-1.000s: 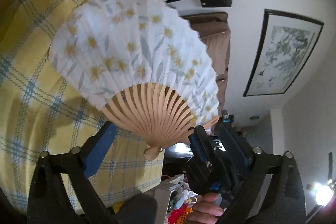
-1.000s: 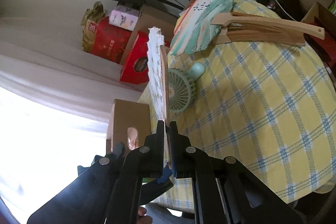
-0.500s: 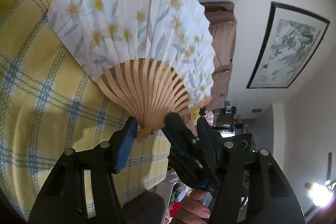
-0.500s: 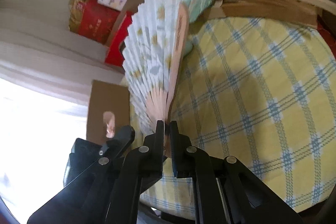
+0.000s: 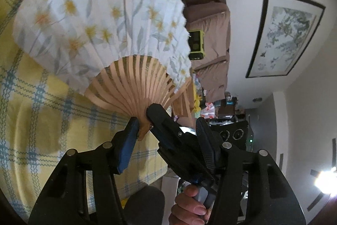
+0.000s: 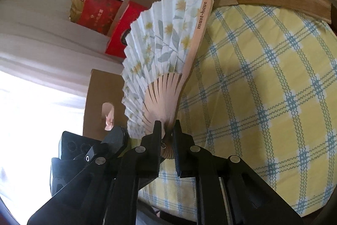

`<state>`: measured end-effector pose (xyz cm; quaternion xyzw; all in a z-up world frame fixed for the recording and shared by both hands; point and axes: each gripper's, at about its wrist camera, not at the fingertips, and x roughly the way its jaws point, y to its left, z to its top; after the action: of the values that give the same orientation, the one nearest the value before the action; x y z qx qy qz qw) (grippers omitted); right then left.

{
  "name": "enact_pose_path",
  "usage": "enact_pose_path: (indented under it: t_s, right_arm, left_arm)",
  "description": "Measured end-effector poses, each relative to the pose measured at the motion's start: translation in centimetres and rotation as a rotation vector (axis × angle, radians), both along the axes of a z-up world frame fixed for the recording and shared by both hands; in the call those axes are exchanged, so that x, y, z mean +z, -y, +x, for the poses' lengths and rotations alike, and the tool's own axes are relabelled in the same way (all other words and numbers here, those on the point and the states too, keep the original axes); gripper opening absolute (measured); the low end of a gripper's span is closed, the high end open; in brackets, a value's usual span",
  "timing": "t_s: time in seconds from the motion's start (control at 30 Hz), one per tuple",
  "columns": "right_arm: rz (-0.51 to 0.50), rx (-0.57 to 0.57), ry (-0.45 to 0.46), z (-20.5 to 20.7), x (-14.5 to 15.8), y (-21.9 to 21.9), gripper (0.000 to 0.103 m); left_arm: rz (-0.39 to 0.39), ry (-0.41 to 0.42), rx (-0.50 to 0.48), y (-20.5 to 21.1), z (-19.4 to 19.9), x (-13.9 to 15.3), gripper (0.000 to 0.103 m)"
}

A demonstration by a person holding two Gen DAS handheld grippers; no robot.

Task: Organize objects
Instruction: 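Carry the white paper fan with the right tool over the cardboard box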

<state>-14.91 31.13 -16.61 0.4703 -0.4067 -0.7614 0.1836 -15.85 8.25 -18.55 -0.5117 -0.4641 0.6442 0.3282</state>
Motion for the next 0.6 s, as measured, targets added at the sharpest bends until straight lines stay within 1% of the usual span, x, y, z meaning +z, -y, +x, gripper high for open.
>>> enact_pose_path:
  t_s: [0.13, 0.2, 0.27, 0.6]
  right_arm:
    - [-0.028, -0.02, -0.032, 0.4, 1.0, 0.0, 0.007]
    - [-0.041, -0.025, -0.053, 0.8, 1.8, 0.0, 0.007]
    - [-0.049, -0.032, -0.074, 1.2, 2.8, 0.1, 0.007]
    - [-0.092, -0.017, -0.171, 1.9, 8.5, 1.6, 0.007]
  left_arm:
    - [-0.009, -0.046, -0.018, 0.0, 0.6, 1.7, 0.052]
    - [-0.013, -0.078, -0.022, 0.2, 0.8, 3.2, 0.052]
    - [-0.019, -0.112, -0.023, 0.3, 1.1, 4.8, 0.052]
    - [0.003, -0.217, -0.005, 2.4, 1.9, 11.3, 0.052]
